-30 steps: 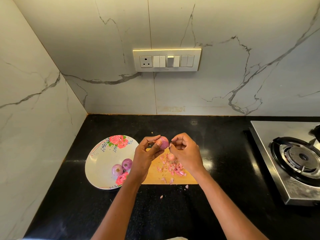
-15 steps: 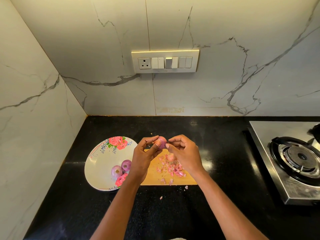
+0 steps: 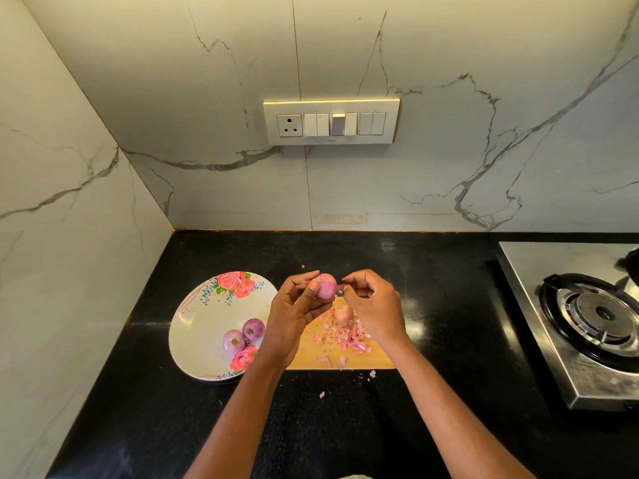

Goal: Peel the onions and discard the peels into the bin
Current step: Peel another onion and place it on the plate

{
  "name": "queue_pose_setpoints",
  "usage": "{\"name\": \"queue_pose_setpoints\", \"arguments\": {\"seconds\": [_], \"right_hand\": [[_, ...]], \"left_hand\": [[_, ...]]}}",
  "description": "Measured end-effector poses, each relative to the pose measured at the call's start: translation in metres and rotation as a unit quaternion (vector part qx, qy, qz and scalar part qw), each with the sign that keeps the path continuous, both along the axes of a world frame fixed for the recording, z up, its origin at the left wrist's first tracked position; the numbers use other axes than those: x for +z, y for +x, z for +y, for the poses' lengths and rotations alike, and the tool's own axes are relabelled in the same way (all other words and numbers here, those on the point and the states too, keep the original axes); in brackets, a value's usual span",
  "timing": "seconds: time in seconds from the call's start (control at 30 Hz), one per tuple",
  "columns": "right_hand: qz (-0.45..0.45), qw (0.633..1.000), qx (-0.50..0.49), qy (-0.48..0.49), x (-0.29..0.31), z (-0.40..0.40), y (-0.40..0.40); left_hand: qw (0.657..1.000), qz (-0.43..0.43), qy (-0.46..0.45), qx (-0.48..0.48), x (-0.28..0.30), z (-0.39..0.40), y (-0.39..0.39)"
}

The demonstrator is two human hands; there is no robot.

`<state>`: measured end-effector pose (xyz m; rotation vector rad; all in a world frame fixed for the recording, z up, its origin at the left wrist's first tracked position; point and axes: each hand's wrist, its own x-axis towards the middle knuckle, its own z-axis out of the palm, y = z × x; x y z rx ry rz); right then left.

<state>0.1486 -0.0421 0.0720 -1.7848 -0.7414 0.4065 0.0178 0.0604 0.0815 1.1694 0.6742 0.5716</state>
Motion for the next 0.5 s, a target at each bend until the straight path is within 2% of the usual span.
{"name": "queue_pose_setpoints", "arguments": {"seconds": [0.13,0.27,0.5], "right_hand": [[-0.008,1.0,0.014,-0.026,0.002,-0.002,0.007],[-0.001,0.997,0.071,0.023,0.013,-0.002,0.003],[-0.085,0.991,0.086,0.049,0.011,-0.001,-0.001]], "left_hand": [[1.0,-0.003,-0.005,0.006,0.001,0.003,0.0],[1.0,0.008,0.016,0.006,0.001,0.006,-0.001],[0.999,0.02,0.045,0.008,-0.002,0.006,0.0]]}}
